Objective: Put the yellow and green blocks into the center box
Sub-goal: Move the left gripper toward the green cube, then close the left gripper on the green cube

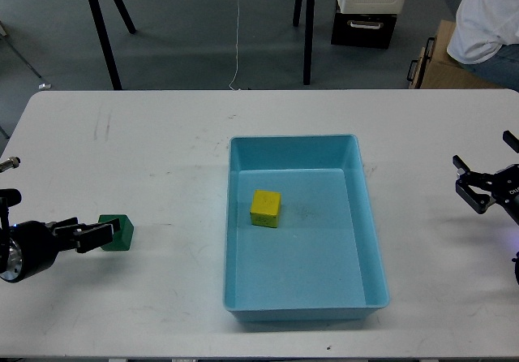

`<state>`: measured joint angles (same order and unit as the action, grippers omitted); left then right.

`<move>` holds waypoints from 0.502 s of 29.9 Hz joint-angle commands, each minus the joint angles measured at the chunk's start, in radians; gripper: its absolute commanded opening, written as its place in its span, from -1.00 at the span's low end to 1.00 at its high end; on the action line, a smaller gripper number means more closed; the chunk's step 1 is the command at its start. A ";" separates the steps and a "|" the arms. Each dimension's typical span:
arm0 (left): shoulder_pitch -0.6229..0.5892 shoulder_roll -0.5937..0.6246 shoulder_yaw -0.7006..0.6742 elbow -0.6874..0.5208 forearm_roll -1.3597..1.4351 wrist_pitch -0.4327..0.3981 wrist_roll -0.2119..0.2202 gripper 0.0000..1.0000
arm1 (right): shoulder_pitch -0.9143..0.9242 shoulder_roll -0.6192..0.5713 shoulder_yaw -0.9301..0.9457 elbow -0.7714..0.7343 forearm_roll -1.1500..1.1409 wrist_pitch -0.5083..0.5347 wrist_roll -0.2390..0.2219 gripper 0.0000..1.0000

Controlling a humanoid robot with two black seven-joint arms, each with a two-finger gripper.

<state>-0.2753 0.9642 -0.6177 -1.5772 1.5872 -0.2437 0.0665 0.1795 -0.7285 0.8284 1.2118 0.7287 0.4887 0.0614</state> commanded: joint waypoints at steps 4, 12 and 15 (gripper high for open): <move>-0.002 -0.007 0.012 0.020 0.001 0.000 0.001 1.00 | 0.000 -0.002 0.000 0.000 0.000 0.000 0.000 0.94; -0.007 -0.032 0.026 0.032 0.002 0.000 0.001 1.00 | 0.000 -0.002 0.000 0.000 0.000 0.000 0.000 0.94; -0.010 -0.032 0.026 0.045 0.002 0.000 0.001 1.00 | -0.002 -0.002 0.000 0.000 0.000 0.000 0.000 0.94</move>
<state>-0.2830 0.9341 -0.5923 -1.5425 1.5891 -0.2443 0.0677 0.1794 -0.7301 0.8284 1.2119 0.7287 0.4887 0.0614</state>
